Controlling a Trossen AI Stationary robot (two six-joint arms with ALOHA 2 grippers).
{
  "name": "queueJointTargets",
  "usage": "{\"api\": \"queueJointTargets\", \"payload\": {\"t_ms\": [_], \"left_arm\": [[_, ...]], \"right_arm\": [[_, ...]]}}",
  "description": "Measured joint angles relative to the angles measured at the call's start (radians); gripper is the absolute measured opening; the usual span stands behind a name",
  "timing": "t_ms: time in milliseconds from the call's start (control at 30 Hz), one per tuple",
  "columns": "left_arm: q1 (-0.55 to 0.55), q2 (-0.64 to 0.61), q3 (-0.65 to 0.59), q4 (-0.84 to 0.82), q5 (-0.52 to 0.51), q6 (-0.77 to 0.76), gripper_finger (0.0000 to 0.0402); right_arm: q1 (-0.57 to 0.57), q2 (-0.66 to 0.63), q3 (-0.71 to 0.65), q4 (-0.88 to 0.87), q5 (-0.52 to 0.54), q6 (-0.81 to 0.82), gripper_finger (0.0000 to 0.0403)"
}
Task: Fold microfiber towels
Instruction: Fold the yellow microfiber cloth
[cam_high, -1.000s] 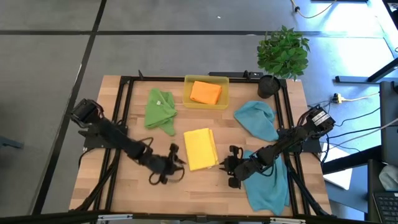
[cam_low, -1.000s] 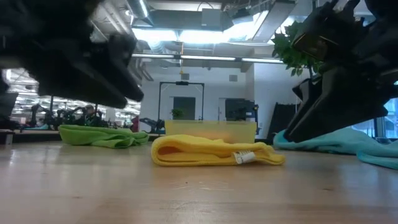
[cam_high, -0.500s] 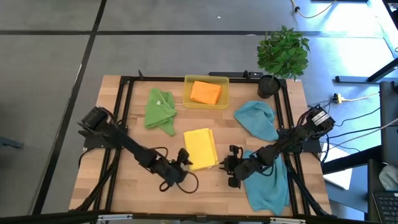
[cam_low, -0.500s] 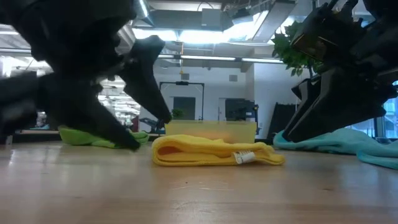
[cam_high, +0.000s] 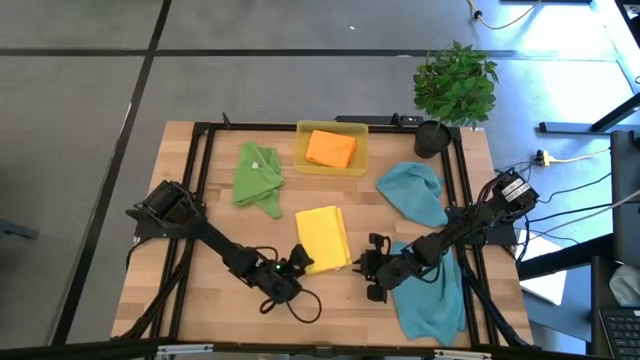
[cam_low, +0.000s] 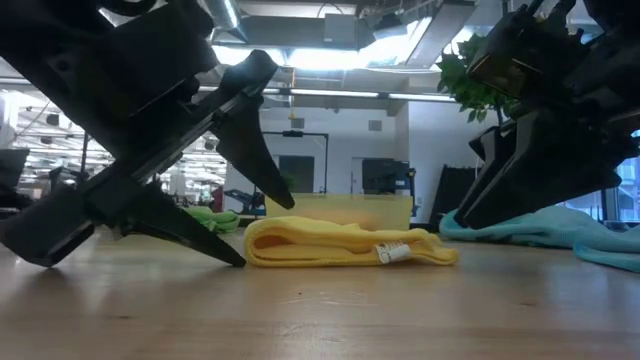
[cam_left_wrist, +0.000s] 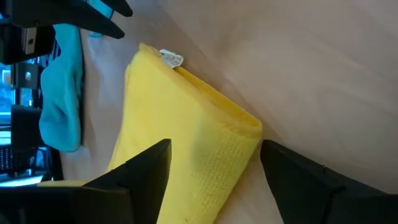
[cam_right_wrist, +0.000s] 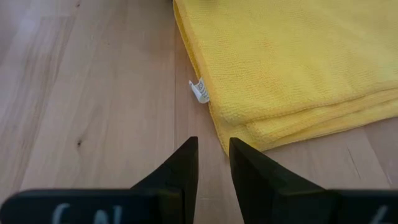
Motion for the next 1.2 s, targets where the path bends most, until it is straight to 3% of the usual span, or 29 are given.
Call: {"api": "queueJointTargets", "payload": {"t_ms": [367,733,1033,1200], "left_arm": [[0.025,0.008,-0.002,0.031,0.019,0.034,0.0236],[0.052,0.008,-0.003,0.023,0.092,-0.023,0.0124],[0.053,0.008,-0.005,0.03,0.096,-0.107,0.0012],[0.051,0.009,-0.006,0.052,0.159,-0.174,0.0002]], "right_arm": [[0.0,0.0,0.0,0.0,0.006,0.0,0.0093],[0.0,0.0,0.0,0.001,0.007,-0.004,0.0093],[0.007,0.0,0.0,0.022,0.033,-0.154,0.0093],[0.027,0.0,0.0,0.06,0.036,-0.244,0.0106]]}}
